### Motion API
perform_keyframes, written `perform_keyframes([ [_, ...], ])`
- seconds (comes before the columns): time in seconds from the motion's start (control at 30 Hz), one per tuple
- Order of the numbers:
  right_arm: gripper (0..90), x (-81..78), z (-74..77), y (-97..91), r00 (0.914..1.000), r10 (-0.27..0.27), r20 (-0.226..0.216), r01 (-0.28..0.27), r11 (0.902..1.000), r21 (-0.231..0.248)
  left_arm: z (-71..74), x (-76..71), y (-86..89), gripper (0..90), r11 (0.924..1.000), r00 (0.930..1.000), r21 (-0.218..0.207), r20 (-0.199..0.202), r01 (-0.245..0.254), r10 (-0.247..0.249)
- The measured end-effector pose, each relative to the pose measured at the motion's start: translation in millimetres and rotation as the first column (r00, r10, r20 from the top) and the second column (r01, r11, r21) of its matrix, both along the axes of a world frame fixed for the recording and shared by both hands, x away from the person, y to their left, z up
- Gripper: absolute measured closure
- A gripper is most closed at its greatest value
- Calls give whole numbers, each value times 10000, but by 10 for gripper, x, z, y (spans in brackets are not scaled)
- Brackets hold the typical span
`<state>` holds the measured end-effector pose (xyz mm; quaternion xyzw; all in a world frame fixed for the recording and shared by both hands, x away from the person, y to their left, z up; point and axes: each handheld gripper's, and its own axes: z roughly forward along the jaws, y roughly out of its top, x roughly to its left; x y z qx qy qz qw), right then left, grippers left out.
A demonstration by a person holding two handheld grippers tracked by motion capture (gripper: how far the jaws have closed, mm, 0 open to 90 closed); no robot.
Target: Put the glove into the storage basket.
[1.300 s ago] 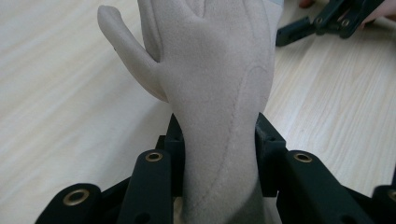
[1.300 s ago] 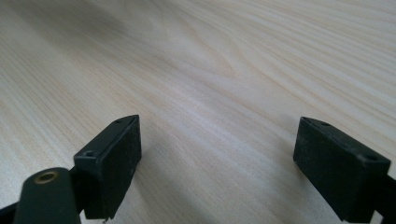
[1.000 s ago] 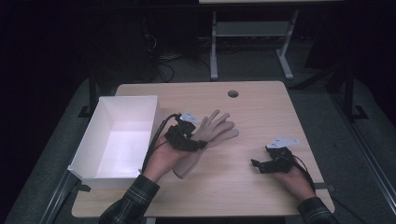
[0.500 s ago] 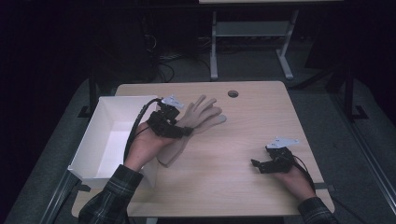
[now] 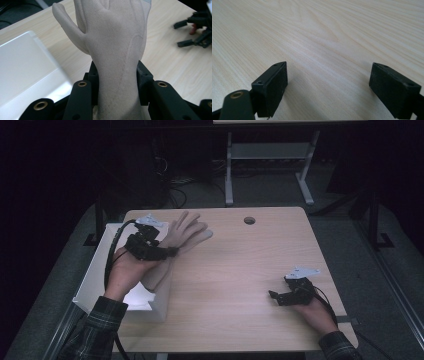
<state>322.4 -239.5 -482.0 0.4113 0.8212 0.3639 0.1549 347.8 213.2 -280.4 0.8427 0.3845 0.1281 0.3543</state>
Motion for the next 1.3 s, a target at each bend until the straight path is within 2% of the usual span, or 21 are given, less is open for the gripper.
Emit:
perform_keyframes([
  [0.17,148,3,0,-5,10000,42,20,-42,10000,-65,-1,-3,273,653,9976,9976,-104,68,-692,692],
  [0.3,148,5,0,-5,10000,58,24,-58,9999,-84,-38,-7,486,652,9924,9925,-107,89,-1222,1223],
  [0.53,149,5,0,-4,10000,53,16,-53,9999,-85,-252,-31,804,652,9781,9786,-308,-110,-2058,2055],
  [0.83,148,6,0,-5,10000,64,23,-63,9999,-92,-589,-16,989,652,9639,9627,29,-492,-2664,2662],
  [0.97,148,6,0,-5,10000,58,17,-58,9999,-89,-748,2,1050,652,9547,9531,226,-566,-2966,2974],
  [1.1,148,5,0,-5,10000,58,18,-58,9999,-90,-949,34,1091,652,9502,9473,525,-777,-3073,3107],
  [1.2,148,6,0,-5,10000,61,20,-61,9999,-91,-1097,62,1111,651,9442,9393,613,-987,-3237,3285],
  [1.3,148,5,1,-5,10000,57,16,-57,9999,-89,-1211,87,1111,650,9417,9347,754,-1186,-3278,3349],
])
